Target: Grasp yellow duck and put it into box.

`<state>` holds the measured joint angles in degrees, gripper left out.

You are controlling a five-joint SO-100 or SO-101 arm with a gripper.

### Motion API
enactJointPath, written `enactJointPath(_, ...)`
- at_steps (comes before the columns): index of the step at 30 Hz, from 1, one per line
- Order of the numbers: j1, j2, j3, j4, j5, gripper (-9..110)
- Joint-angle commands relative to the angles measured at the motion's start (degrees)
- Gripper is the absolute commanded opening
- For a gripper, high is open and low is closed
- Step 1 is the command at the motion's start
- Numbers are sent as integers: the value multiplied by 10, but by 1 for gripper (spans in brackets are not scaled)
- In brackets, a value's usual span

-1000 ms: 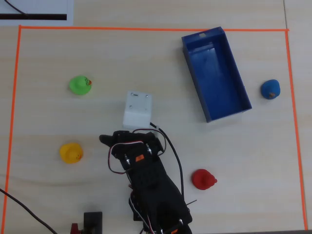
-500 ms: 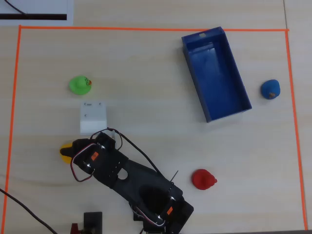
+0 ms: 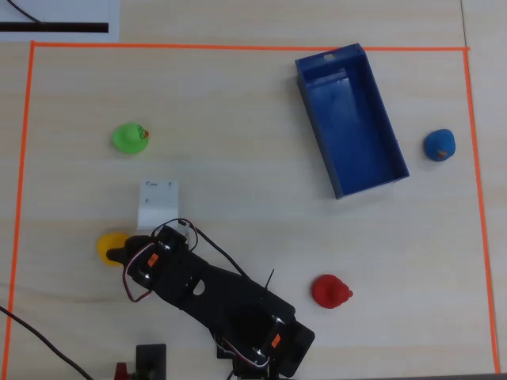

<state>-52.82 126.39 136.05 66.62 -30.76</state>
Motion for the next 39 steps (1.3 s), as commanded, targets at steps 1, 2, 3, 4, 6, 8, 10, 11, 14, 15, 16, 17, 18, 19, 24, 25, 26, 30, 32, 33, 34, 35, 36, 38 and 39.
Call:
enactJointPath(1, -26, -2, -37, 5, 23, 43)
enactJointPath(2, -33, -3, -42, 8, 30, 42)
enactJointPath(3, -40, -4, -46, 8, 37, 43)
enactJointPath(4, -45, -9, -47, 4, 42, 43)
enactJointPath(6, -49, -24, -46, -12, 51, 43)
enactJointPath(8, -55, -40, -42, -29, 56, 43)
enactJointPath(10, -62, -50, -40, -47, 60, 43)
enactJointPath(11, -64, -54, -40, -52, 62, 43)
enactJointPath(14, -66, -64, -49, -63, 67, 43)
enactJointPath(15, -64, -67, -53, -64, 67, 43)
enactJointPath(16, -62, -70, -56, -67, 67, 43)
enactJointPath(17, -61, -74, -58, -70, 67, 43)
enactJointPath(18, -59, -78, -60, -75, 68, 43)
enactJointPath(19, -58, -83, -61, -80, 70, 43)
enactJointPath(24, -55, -98, -59, -107, 76, 43)
enactJointPath(25, -55, -101, -56, -113, 78, 42)
enactJointPath(26, -55, -104, -54, -120, 80, 42)
enactJointPath(30, -51, -114, -40, -147, 85, 42)
enactJointPath(32, -49, -120, -31, -163, 86, 42)
enactJointPath(33, -48, -123, -25, -170, 87, 42)
enactJointPath(34, -48, -126, -21, -177, 88, 42)
enactJointPath(35, -48, -127, -18, -182, 88, 42)
enactJointPath(36, -48, -129, -13, -188, 88, 42)
enactJointPath(38, -47, -130, -5, -196, 88, 41)
enactJointPath(39, -47, -130, -2, -201, 89, 41)
